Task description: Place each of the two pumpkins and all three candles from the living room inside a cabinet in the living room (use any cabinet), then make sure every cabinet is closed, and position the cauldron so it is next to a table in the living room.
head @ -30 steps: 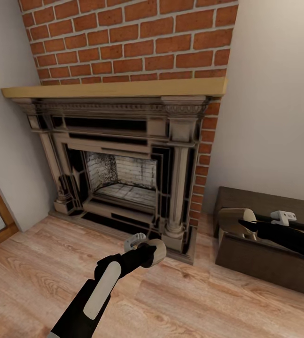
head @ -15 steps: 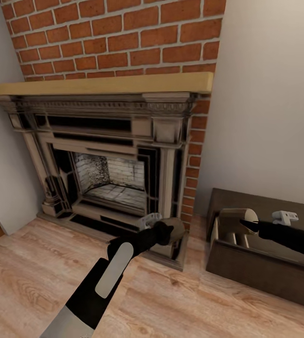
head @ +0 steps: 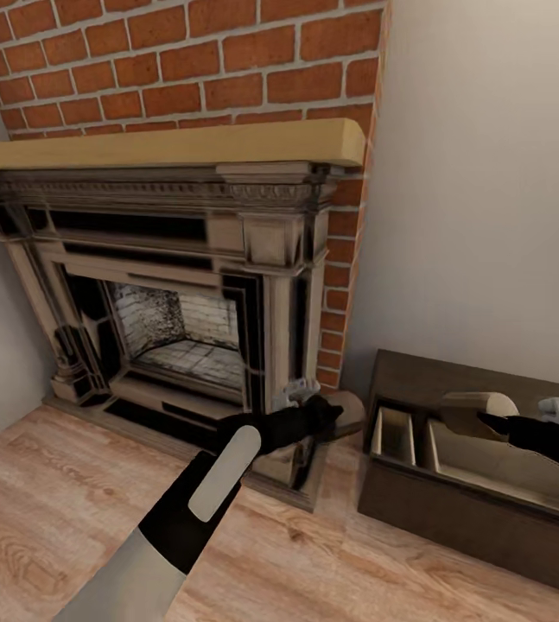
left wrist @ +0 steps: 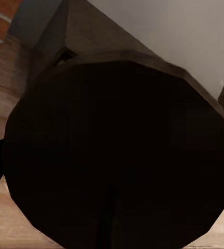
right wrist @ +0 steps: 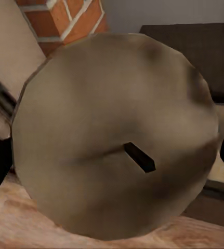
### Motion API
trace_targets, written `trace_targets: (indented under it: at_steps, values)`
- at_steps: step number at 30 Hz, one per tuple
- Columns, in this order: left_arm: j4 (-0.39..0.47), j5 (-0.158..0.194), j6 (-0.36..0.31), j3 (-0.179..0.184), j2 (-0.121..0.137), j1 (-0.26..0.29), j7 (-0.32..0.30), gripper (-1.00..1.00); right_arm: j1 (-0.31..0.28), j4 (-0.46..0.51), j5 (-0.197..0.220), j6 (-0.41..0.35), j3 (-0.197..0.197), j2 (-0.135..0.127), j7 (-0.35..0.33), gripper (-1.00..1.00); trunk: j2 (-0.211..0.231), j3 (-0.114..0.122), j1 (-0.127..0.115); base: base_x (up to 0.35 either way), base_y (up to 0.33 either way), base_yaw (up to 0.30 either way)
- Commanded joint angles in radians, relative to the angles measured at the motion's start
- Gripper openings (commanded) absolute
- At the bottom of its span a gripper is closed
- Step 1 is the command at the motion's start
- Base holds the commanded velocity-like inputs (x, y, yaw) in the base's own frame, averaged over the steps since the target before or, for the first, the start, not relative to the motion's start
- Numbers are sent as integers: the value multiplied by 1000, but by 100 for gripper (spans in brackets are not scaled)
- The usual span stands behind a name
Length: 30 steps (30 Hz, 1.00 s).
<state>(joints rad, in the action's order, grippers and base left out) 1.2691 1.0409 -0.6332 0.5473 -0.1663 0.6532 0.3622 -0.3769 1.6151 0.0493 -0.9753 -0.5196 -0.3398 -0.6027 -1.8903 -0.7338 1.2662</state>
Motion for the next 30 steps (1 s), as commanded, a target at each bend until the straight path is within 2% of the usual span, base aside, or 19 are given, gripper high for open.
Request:
trace_targets:
  at_steps: [1,6,8,10,12,13,16,21,23,26,30]
  values:
    - [-11,22,-7,2,0,15,10,-100,-1,0,-2,-8,-7,0,-2,-100,-1,-1,0,184,-304,0]
    - [-97,68,-24,6,-1,84,13,-100,0,0,-104,-6,-20,2,-7,-100,-1,-1,0,177,-307,-1]
    - [-113,73,-26,9,-1,95,13,-100,1,0,-124,-8,-21,5,-10,-100,-1,-1,0,107,-322,-66]
    - [-119,75,-24,21,0,96,14,-100,1,0,-131,-11,-20,8,-11,-100,-1,-1,0,60,-330,-158]
    - [-123,78,-22,47,1,94,15,-100,1,0,-136,-15,-19,9,-11,-100,-1,-1,0,38,-333,-207]
    - [-125,80,-20,73,4,88,19,-100,1,0,-138,-20,-18,10,-12,-100,-1,-1,0,22,-336,-206]
    - [-127,80,-17,103,5,77,26,-100,1,0,-142,-24,-17,11,-12,-100,-1,-1,0,15,-338,-134]
    - [-130,77,-14,118,7,69,29,-100,4,0,-144,-10,-20,8,-20,-100,-1,-1,0,48,-339,-38]
    - [-129,78,-13,121,7,67,31,-100,17,0,-145,19,-24,5,-68,-100,-1,-1,0,70,-340,-13]
    - [-121,77,-13,123,8,65,31,-100,42,0,-147,79,-32,2,-191,-100,-1,-1,0,77,-340,-6]
    - [-117,79,-14,124,8,64,31,-100,52,0,-148,103,-35,2,-243,-100,-1,-1,0,80,-340,-2]
